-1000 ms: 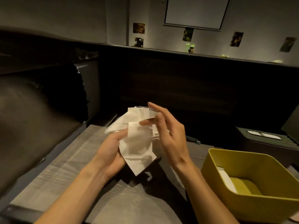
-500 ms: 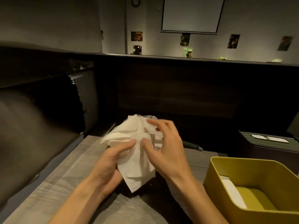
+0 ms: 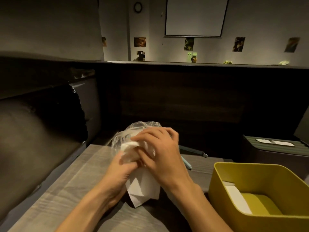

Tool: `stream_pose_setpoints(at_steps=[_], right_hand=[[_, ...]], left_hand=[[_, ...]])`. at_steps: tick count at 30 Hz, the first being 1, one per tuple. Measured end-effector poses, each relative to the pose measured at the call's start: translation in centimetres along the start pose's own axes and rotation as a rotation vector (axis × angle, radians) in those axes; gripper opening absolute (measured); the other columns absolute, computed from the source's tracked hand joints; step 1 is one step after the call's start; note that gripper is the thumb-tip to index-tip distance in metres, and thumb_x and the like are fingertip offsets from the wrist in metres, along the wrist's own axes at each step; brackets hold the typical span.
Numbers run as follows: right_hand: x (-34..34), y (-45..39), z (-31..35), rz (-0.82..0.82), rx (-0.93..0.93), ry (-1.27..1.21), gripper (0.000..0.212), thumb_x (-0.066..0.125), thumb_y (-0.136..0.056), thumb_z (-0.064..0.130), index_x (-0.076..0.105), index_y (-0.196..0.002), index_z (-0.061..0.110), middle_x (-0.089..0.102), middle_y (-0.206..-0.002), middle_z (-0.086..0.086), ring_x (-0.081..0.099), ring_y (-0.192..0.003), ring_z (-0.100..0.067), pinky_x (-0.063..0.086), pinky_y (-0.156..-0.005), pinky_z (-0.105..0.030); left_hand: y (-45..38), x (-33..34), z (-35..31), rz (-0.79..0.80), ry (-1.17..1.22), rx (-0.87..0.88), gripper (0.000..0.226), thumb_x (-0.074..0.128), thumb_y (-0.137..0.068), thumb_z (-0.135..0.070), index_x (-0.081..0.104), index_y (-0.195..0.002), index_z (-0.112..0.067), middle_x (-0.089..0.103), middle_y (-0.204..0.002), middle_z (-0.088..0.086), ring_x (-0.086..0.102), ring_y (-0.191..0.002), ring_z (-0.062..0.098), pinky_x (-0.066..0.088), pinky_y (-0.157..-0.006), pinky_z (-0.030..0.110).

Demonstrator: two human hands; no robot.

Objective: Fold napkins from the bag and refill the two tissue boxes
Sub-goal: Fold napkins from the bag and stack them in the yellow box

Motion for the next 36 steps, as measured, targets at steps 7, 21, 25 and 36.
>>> stream_pose_setpoints(at_steps=[7, 21, 25, 36], right_hand=[[-3.9, 0.6, -3.0, -0.281, 0.353, -0.587, 0.016, 0.07, -0.098, 0.019, 0.073, -0.114, 0.022, 0.071, -0.108, 0.009, 0.068, -0.105, -0.013, 0.058, -0.085, -0.029], [2.1, 2.7, -5.0, 0.14, 0.796, -0.864, 0.062, 0.06, -0.089, 0.066, 0.056, -0.142, 0.034, 0.069, -0.127, 0.009, 0.07, -0.111, -0.011, 0.063, -0.089, -0.035], [1.6, 2.8, -5.6, 0.091, 0.801, -0.714, 0.056, 0.069, -0.097, 0.039, 0.049, -0.15, 0.034, 0.064, -0.129, 0.013, 0.067, -0.115, -0.013, 0.064, -0.086, -0.043], [1.1, 2.5, -5.6, 0.028, 0.751, -0.856, 0.03, 0.062, -0.102, 0.01, 0.067, -0.126, 0.026, 0.075, -0.113, 0.003, 0.075, -0.1, -0.017, 0.064, -0.084, -0.048]], left_hand=[[-0.2, -1.0, 0.1, -0.073, 0.316, -0.085, 0.038, 0.063, -0.091, -0.007, 0.065, -0.129, -0.008, 0.074, -0.12, 0.018, 0.073, -0.109, 0.034, 0.062, -0.089, 0.046], [0.8, -0.1, -0.4, -0.015, 0.426, -0.133, 0.037, 0.057, -0.1, -0.029, 0.066, -0.133, -0.015, 0.072, -0.126, 0.016, 0.07, -0.117, 0.035, 0.046, -0.106, 0.057], [0.9, -0.2, -0.5, -0.001, 0.406, -0.114, 0.037, 0.06, -0.099, -0.026, 0.066, -0.134, -0.016, 0.072, -0.127, 0.016, 0.07, -0.117, 0.035, 0.046, -0.107, 0.058], [0.4, -0.5, 0.3, 0.021, 0.45, -0.132, 0.04, 0.063, -0.095, -0.013, 0.064, -0.135, -0.009, 0.068, -0.132, 0.02, 0.067, -0.121, 0.038, 0.049, -0.108, 0.059]])
Point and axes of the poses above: each hand's wrist, its own y-axis away from the middle knuckle, its own x-axis out of the palm, z = x × y, the point moved 9 cm from there along -y, towards the middle knuckle
